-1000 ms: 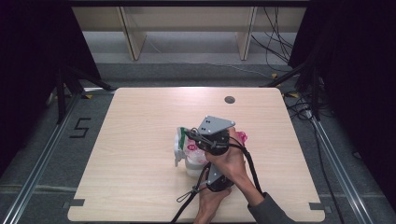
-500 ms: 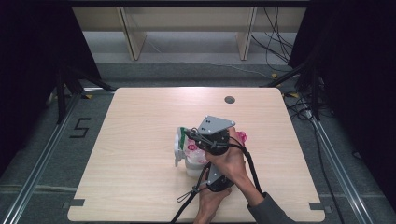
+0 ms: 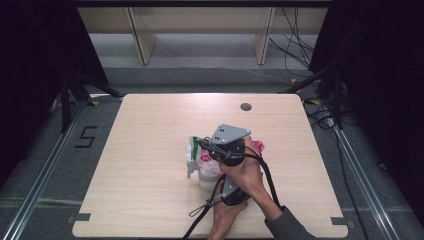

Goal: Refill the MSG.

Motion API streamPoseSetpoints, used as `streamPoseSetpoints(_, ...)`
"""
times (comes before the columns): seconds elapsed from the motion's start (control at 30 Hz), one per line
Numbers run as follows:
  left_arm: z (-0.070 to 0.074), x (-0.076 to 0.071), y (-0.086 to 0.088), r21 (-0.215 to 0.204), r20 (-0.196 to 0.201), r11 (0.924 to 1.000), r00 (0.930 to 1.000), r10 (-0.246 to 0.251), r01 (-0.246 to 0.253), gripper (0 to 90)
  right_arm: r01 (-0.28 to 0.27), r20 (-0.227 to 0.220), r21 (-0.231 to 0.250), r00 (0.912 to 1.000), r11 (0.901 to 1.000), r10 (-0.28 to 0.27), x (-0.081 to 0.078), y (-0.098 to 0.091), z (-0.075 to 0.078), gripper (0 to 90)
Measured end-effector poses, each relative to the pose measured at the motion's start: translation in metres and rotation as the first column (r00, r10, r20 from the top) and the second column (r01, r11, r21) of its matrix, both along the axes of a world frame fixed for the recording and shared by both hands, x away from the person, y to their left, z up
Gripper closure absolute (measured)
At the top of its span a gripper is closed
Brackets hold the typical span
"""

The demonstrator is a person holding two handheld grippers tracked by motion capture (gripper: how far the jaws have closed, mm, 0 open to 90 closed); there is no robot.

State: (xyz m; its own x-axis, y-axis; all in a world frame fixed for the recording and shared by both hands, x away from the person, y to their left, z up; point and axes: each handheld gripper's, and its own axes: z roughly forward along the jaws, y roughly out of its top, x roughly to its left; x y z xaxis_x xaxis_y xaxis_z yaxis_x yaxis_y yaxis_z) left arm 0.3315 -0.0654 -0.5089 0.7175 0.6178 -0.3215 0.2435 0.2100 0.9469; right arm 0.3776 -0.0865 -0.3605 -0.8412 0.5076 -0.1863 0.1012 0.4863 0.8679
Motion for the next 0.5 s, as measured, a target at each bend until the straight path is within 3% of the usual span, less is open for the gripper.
streamPoseSetpoints(0.03,0.000,0.001,0.005,0.066,0.004,0.9977,0.9999,-0.015,0.014,75.3,0.013,-0.016,0.001,0.9998,0.9999,-0.013,-0.001,0.001,-0.001,89.7)
streamPoseSetpoints(0.07,0.000,0.000,0.004,0.051,0.004,0.9983,0.9995,-0.030,0.030,75.3,0.014,-0.014,0.003,0.9998,0.9999,-0.014,-0.001,0.001,-0.001,89.7)
streamPoseSetpoints(0.13,0.000,0.000,0.000,0.002,0.004,1.0000,1.0000,0.000,0.000,75.4,0.002,-0.004,0.004,1.0000,1.0000,-0.002,-0.001,0.000,0.001,89.7)
streamPoseSetpoints(0.17,0.000,0.000,0.001,0.012,0.006,0.9999,1.0000,-0.001,0.001,75.4,-0.009,0.017,-0.008,0.9998,0.9999,0.009,0.000,-0.001,0.002,89.7)
streamPoseSetpoints(0.2,0.000,0.000,0.001,0.015,0.004,0.9999,1.0000,0.004,-0.004,75.3,-0.001,0.005,0.001,1.0000,1.0000,0.001,-0.001,0.000,0.001,89.7)
streamPoseSetpoints(0.23,0.000,0.000,0.004,0.055,0.001,0.9984,0.9999,-0.014,0.014,75.3,-0.001,0.002,-0.003,1.0000,1.0000,0.001,0.000,0.001,0.000,89.7)
streamPoseSetpoints(0.3,0.000,0.001,0.005,0.062,0.003,0.9978,0.9997,-0.025,0.025,75.4,0.014,-0.013,0.002,0.9998,0.9999,-0.014,-0.001,0.000,-0.001,89.7)
streamPoseSetpoints(0.33,0.000,0.000,0.000,0.004,0.004,1.0000,1.0000,0.000,0.000,75.3,0.014,-0.020,0.009,0.9997,0.9999,-0.014,-0.001,0.000,0.000,89.7)
streamPoseSetpoints(0.4,0.000,0.000,0.001,0.017,0.004,0.9999,1.0000,0.004,-0.004,75.3,0.010,-0.014,0.009,0.9999,0.9999,-0.010,-0.001,0.000,0.000,89.7)
streamPoseSetpoints(0.43,-0.001,0.002,0.013,0.177,0.018,0.9834,0.9989,-0.044,0.040,75.3,-0.008,0.009,-0.005,0.9999,1.0000,0.008,0.001,0.001,0.000,89.7)
streamPoseSetpoints(0.47,-0.001,0.003,0.016,0.224,0.026,0.9721,0.9967,-0.077,0.069,75.3,0.004,0.010,-0.010,0.9999,0.9999,-0.004,0.001,0.001,-0.001,89.7)
streamPoseSetpoints(0.5,-0.001,0.004,0.016,0.227,0.032,0.9695,0.9941,-0.103,0.093,75.3,0.013,-0.011,0.000,0.9999,0.9999,-0.013,0.001,0.001,-0.002,89.7)
